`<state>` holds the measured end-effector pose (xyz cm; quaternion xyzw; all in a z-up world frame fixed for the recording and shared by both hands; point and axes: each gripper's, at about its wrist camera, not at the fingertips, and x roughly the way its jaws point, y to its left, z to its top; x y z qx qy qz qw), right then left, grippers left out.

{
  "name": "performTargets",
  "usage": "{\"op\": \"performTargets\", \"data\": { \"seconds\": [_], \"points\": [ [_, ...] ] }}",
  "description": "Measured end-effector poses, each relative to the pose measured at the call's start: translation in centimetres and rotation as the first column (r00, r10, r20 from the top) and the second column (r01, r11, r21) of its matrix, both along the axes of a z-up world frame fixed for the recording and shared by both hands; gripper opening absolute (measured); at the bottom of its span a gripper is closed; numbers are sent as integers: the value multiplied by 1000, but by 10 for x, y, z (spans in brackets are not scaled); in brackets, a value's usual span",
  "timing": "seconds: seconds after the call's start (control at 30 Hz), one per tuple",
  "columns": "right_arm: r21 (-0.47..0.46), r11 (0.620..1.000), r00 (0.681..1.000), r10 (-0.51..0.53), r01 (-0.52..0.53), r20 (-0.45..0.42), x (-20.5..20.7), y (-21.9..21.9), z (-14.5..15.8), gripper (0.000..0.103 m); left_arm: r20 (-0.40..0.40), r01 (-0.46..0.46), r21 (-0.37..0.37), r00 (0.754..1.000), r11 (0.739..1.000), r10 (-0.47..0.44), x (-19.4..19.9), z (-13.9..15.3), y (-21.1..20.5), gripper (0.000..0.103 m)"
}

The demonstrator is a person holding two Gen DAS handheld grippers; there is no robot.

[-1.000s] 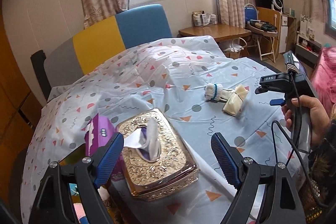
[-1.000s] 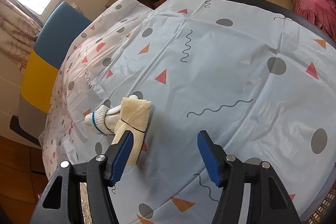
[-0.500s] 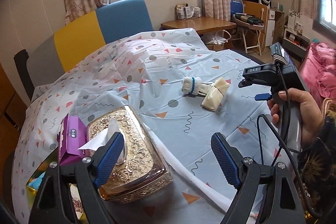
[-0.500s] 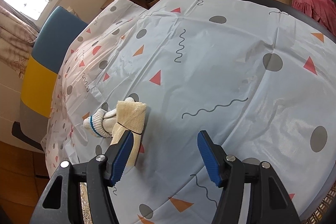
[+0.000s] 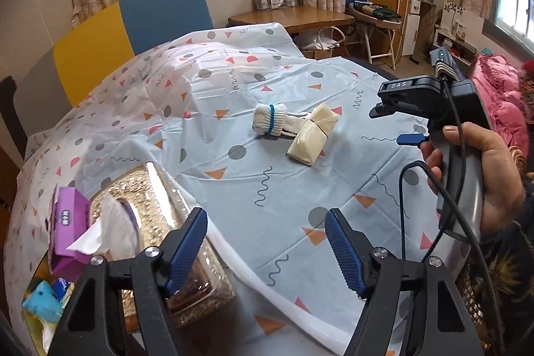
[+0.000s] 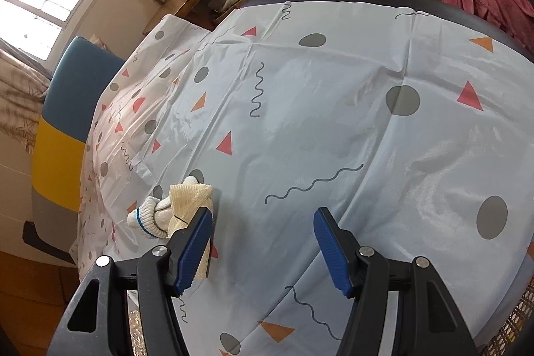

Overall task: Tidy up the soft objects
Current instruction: 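Move the left gripper to the beige cloth bundle and grasp it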

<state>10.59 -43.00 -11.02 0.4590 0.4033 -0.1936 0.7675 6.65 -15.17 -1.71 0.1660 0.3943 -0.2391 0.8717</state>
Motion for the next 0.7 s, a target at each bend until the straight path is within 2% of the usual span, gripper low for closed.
{"op": "performTargets", "data": {
  "seconds": [0.1,0.17,0.27,0.43,0.5,0.57,0.63,0.7],
  "points": [
    [22,1000,1000,-4,4,-2,0,-2,-3,64,-44,-4,12,999,1000,4,14,-11,-9,68],
    [28,1000,1000,-5,5,3,0,-1,-2,64,-79,-2,17,997,1000,3,24,-21,-17,58],
    [33,999,1000,-6,5,13,0,-1,-1,64,-102,-2,33,995,999,6,36,-32,-30,47],
    [60,998,1000,-13,11,27,-2,-3,-1,64,-110,22,46,994,999,-17,56,-47,-59,47],
    [61,998,1000,-13,12,27,-2,-3,-1,64,-114,39,62,993,997,-31,67,-54,-73,50],
    [69,998,999,-14,11,31,-3,-3,-1,64,-99,45,72,994,996,-38,76,-58,-85,71],
    [77,997,999,-11,9,30,-3,-3,-2,64,-73,50,72,996,996,-44,86,-60,-98,76],
    [83,996,999,-11,9,32,-3,-3,-2,64,-83,77,87,994,993,-70,96,-65,-112,80]
  ]
}}
